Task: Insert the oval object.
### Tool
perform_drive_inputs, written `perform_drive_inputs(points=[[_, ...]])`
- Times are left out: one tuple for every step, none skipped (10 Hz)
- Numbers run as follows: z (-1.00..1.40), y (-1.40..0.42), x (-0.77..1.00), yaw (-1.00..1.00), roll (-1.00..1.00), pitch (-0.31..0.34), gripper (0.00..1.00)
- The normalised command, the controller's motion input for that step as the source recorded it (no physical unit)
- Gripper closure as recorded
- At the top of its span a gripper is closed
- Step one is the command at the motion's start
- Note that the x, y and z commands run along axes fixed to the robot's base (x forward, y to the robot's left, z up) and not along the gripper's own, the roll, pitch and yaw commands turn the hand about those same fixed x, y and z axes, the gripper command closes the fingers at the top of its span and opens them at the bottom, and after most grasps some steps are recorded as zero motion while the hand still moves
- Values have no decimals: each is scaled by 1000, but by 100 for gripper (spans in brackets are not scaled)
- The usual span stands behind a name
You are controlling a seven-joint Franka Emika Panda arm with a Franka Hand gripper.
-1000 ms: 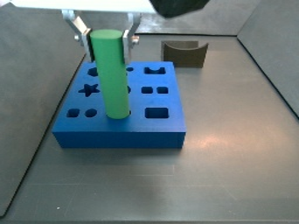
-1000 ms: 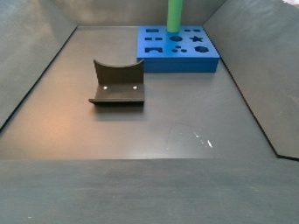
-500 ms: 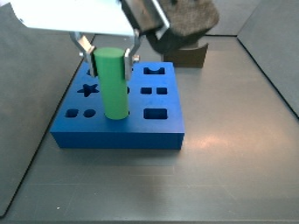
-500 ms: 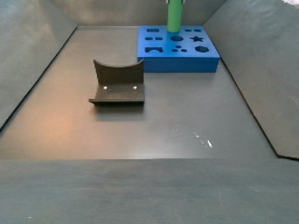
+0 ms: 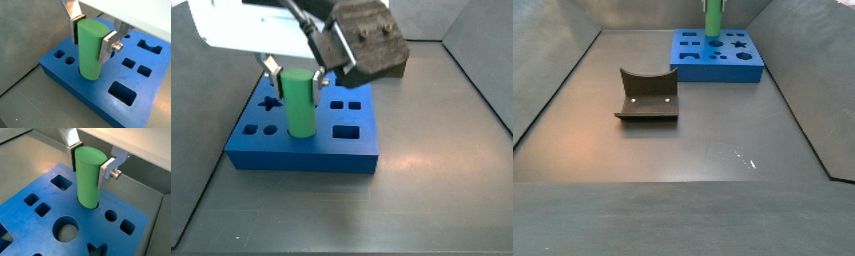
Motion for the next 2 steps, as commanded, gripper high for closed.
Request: perform_drive_inputs(points=[[-6, 0, 0, -31, -10, -26, 100], [0, 0, 0, 0, 0, 0, 100]])
